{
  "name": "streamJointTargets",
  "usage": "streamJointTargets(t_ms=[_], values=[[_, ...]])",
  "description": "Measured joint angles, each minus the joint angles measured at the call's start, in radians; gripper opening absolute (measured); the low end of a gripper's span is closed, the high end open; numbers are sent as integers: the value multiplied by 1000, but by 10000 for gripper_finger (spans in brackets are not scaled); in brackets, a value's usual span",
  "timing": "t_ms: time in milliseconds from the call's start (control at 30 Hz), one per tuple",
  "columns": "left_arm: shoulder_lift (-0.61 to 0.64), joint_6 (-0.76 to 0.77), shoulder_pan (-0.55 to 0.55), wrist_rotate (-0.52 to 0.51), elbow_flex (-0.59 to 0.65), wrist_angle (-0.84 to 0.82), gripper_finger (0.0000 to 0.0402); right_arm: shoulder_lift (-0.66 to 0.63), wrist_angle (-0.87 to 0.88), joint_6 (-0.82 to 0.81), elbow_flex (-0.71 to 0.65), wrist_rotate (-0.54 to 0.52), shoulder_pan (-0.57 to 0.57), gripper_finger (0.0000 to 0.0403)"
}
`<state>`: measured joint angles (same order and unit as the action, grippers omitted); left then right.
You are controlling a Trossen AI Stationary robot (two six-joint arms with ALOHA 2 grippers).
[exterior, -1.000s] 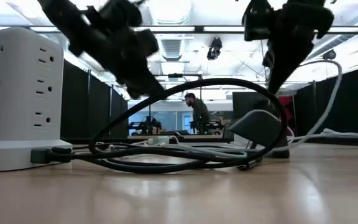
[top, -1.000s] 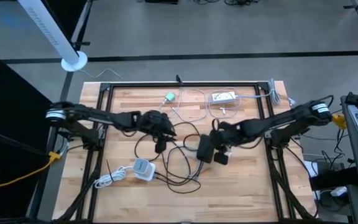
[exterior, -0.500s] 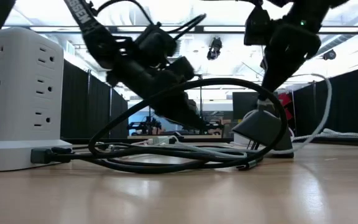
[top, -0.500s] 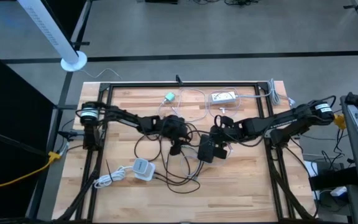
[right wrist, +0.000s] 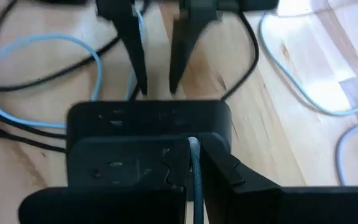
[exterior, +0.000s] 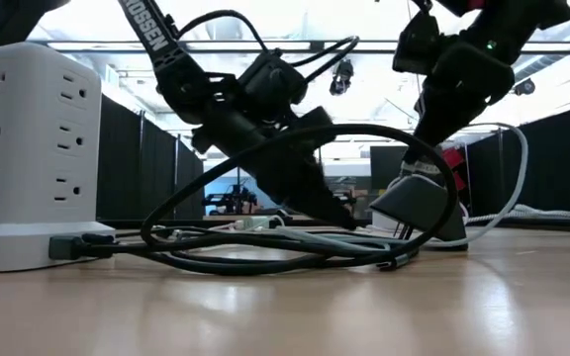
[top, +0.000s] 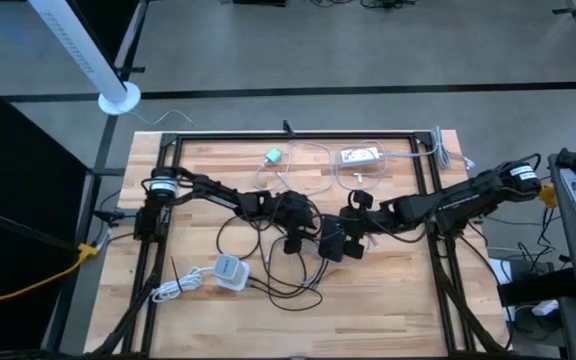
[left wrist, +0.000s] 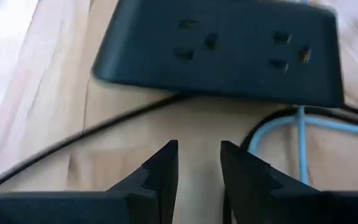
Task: Plug in charger cables
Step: Insert the light blue charger cable into the black outlet extension
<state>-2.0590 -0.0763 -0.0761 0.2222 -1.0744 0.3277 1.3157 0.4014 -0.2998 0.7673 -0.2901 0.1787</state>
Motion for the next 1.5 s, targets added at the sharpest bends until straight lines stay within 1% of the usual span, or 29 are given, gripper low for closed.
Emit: streamJointTargets(t_ms=[167,400,667,900,1067,1167,1300,1500], values=[[-32,0,22,-3,-39,10,103,19,-48,-38,-12,1,12,9],[-33,7,34,-5,-50,7,103,26,-36,-60,-16,-33,33,9],[-31,7,34,-5,-53,11,103,19,-24,29,-20,-54,33,9],[-30,7,34,-6,-54,6,103,12,-69,41,-66,-67,33,9],[-30,7,34,-6,-56,6,103,-11,-80,88,-69,-49,32,9],[-29,7,34,-7,-56,11,103,-36,-75,152,-70,-32,31,9],[-29,7,34,-8,-57,12,103,-43,-74,200,-71,31,11,9],[-29,7,35,-31,-57,12,103,-44,-87,236,-88,31,1,9]])
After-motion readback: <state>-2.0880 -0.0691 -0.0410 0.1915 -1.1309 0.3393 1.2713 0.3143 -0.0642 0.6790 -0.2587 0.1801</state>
